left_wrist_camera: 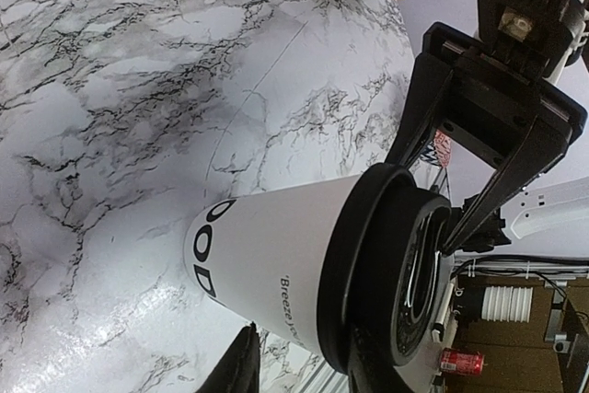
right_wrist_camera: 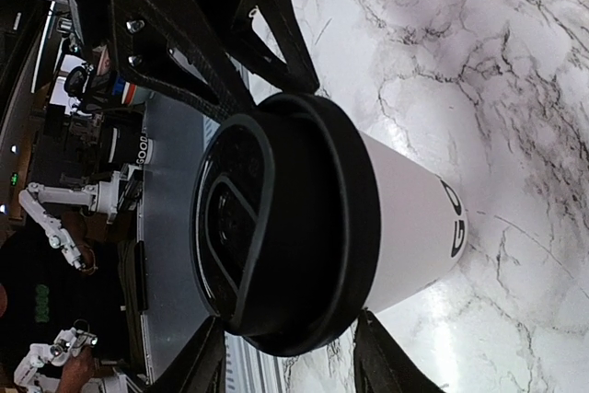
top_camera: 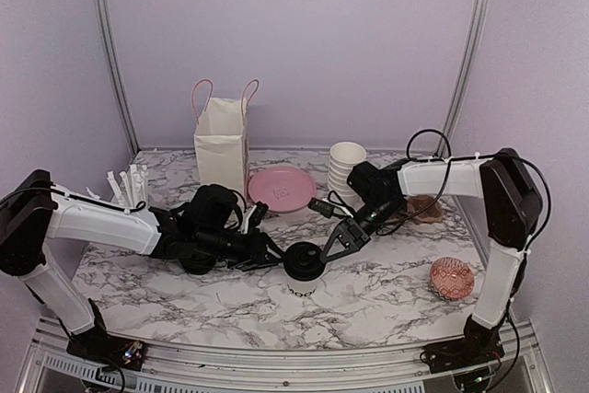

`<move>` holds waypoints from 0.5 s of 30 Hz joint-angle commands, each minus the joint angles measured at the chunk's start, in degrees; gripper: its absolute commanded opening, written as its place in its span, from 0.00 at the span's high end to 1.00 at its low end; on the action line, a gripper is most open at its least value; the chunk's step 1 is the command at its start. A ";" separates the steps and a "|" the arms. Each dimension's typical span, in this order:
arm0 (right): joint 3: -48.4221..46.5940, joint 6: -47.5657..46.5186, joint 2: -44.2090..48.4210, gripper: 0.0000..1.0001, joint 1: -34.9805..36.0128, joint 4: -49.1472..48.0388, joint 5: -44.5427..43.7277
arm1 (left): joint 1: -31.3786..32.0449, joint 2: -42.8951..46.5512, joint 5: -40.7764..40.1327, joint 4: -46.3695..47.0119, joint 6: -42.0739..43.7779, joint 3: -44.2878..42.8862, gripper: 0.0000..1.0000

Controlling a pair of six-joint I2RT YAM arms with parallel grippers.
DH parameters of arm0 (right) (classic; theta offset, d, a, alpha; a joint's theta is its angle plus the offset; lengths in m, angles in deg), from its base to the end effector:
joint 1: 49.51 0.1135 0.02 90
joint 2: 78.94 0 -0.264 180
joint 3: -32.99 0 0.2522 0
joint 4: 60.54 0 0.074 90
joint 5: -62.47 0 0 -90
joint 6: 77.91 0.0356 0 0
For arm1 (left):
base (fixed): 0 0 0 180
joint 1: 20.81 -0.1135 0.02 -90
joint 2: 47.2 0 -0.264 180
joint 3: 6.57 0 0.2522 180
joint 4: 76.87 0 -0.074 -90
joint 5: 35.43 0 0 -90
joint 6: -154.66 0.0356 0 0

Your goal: Pack the takeout coffee

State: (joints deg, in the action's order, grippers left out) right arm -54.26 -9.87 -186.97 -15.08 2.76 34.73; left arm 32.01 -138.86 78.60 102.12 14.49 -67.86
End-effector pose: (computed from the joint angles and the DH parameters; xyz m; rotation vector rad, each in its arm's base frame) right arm 0.2683 0.2221 0.1850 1.3325 -2.3095 -1.6150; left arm 0.1916 -0.2766 0.1944 0.3482 2.4346 -1.3964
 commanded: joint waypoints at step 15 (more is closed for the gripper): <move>-2.50 1.04 -4.37 0.67 -1.57 0.05 -1.93 | -0.62 -4.47 -0.87 -2.14 0.92 1.43 0.70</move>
State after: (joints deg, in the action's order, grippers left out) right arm -54.59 -5.67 -189.02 -17.28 4.66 38.49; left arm 30.79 -140.87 80.46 105.93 13.46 -67.73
